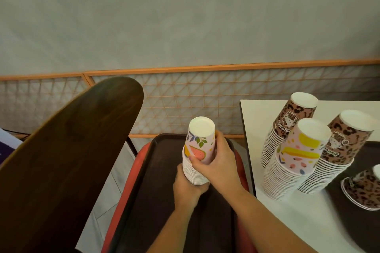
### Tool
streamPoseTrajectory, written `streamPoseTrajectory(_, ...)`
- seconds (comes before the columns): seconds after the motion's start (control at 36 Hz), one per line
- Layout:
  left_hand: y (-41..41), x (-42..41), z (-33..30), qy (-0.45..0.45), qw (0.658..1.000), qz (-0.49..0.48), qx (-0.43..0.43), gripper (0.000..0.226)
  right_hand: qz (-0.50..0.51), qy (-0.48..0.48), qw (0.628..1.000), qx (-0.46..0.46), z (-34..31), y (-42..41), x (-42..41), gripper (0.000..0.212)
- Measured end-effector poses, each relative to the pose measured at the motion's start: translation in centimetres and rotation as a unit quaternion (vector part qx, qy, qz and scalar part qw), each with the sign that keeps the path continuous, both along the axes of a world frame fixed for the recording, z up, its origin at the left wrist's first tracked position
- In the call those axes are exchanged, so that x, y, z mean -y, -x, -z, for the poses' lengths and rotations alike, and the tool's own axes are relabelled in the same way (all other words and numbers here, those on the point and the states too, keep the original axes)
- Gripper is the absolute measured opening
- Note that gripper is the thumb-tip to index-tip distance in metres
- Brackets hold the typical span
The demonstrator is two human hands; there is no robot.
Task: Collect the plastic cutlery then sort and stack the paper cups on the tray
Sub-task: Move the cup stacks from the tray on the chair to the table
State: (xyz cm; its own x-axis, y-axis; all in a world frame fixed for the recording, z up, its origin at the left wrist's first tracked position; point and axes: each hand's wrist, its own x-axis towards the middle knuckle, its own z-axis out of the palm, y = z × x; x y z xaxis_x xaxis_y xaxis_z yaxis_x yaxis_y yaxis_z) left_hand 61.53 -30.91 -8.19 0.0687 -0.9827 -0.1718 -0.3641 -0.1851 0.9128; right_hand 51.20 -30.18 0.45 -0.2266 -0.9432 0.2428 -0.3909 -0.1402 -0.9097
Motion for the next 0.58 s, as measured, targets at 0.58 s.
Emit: streamPoseTrajectory(0.58,8.3,-10.4,-3.8,0.009,0.985,0.163,-0.053,0.077,0.151,0.146,0.973,-0.092,-3.7,7.8,-11.2,0.069)
